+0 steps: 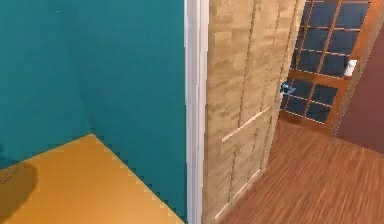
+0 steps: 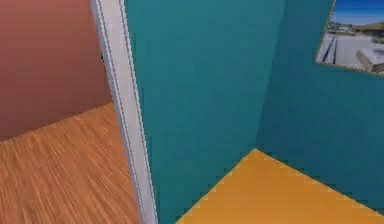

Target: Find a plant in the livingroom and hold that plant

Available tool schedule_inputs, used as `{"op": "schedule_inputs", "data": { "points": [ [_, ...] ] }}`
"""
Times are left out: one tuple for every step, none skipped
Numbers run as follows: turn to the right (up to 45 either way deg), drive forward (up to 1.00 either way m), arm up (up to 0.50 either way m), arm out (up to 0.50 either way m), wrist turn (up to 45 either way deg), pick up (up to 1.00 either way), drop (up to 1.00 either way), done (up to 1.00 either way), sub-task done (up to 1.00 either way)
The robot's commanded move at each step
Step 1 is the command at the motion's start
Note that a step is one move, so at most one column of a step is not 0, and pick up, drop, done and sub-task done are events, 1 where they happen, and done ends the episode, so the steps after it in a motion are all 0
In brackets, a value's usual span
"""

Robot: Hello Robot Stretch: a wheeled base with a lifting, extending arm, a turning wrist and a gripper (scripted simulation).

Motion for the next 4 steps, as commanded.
{"op": "schedule_inputs", "data": {
  "points": [
    [45.0,0.00,0.00,0.00,0.0,0.00,0.00,0.00,0.00],
    [27.0,0.00,0.00,0.00,0.0,0.00,0.00,0.00,0.00],
    [0.0,0.20,0.00,0.00,0.0,0.00,0.00,0.00,0.00],
    [-45.0,0.00,0.00,0.00,0.0,0.00,0.00,0.00,0.00]
  ]
}}
